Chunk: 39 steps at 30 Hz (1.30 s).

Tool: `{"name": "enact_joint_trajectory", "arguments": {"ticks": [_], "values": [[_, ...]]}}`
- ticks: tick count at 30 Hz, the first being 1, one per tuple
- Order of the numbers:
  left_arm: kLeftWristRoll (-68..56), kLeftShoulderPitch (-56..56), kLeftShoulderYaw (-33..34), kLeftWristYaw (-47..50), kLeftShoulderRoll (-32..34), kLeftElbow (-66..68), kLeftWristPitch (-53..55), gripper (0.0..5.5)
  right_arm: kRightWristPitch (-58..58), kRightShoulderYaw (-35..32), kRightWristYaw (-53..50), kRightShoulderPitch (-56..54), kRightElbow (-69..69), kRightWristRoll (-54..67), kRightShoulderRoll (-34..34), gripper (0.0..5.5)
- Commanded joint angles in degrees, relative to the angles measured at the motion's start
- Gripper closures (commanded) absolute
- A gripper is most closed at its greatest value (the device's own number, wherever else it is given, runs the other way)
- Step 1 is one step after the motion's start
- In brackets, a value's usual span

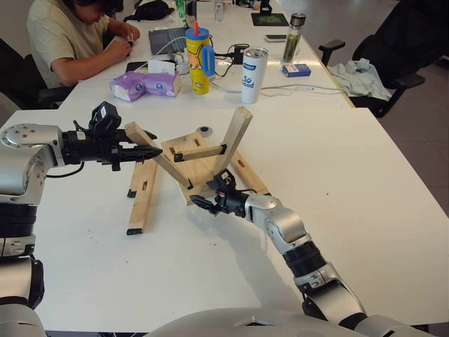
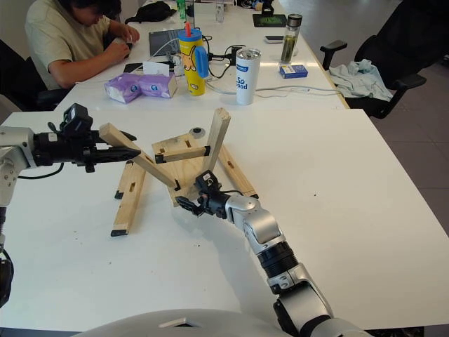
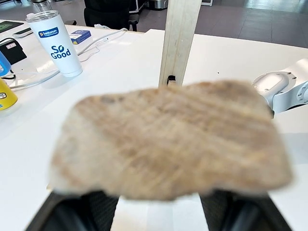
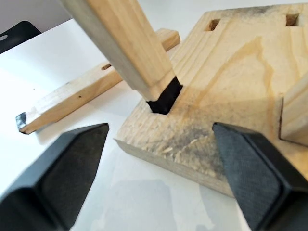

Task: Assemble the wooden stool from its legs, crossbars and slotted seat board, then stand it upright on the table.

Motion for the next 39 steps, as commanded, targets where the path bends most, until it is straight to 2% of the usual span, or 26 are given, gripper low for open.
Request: {"name": "enact_joint_trajectory", "arguments": {"ticks": [1, 5, 10, 19, 31, 34, 39], "values": [[4.24, -0.76, -3.2, 0.22, 1.15, -1.59, 0.63, 3.44, 6.22, 2.29, 0.08, 3.77, 3.71, -1.12, -0.36, 1.51], [3.2, 3.05, -4.63, 1.78, -1.42, -7.21, 2.24, 3.44, 6.96, 2.47, -0.19, 4.21, 3.38, -1.16, -0.44, 1.51], [0.77, 7.25, -2.94, 5.72, -4.89, -10.92, 4.02, 3.44, 7.88, 2.28, 0.15, 4.58, 2.76, -0.84, -0.56, 1.51], [3.28, 8.45, -2.28, 9.03, -10.79, -1.32, -1.96, 3.44, 8.42, 2.81, 0.75, 4.56, 3.17, -1.18, -0.64, 1.51], [3.86, 10.07, -2.48, 7.29, -12.82, 5.36, -6.94, 3.44, 4.98, 2.36, 2.45, 4.73, 2.18, -1.47, -1.63, 1.51], [4.15, 10.5, -3.12, 7.53, -13.25, 4.96, -7.39, 3.44, 1.58, -2.18, 4.15, 7.49, -7.78, 3.31, -1.6, 1.85], [4.91, 11.91, -3.83, 8.37, -12.84, 2.9, -8.18, 3.44, 2.3, -7.58, 3.53, 9.31, -27.64, 9.87, -2.57, 2.75]]}}
